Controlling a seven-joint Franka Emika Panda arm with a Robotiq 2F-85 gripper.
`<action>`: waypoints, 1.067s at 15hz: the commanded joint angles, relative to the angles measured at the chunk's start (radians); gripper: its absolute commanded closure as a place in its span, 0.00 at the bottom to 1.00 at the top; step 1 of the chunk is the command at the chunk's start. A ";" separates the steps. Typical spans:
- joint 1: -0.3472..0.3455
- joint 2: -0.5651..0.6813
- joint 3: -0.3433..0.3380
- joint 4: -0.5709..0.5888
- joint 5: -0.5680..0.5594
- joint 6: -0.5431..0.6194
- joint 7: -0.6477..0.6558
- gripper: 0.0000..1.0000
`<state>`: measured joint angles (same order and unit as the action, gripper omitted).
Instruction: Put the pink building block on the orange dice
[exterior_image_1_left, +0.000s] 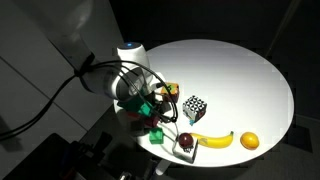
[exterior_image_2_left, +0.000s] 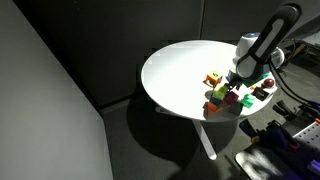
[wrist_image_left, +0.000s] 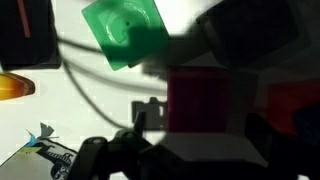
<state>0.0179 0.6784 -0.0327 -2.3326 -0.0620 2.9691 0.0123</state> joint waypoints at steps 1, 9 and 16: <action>-0.006 0.035 0.000 0.032 0.003 0.018 -0.017 0.00; -0.012 0.052 0.007 0.056 0.011 -0.023 -0.015 0.51; 0.023 -0.013 -0.041 0.059 -0.003 -0.090 0.006 0.68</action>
<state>0.0177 0.7174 -0.0458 -2.2735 -0.0614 2.9344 0.0115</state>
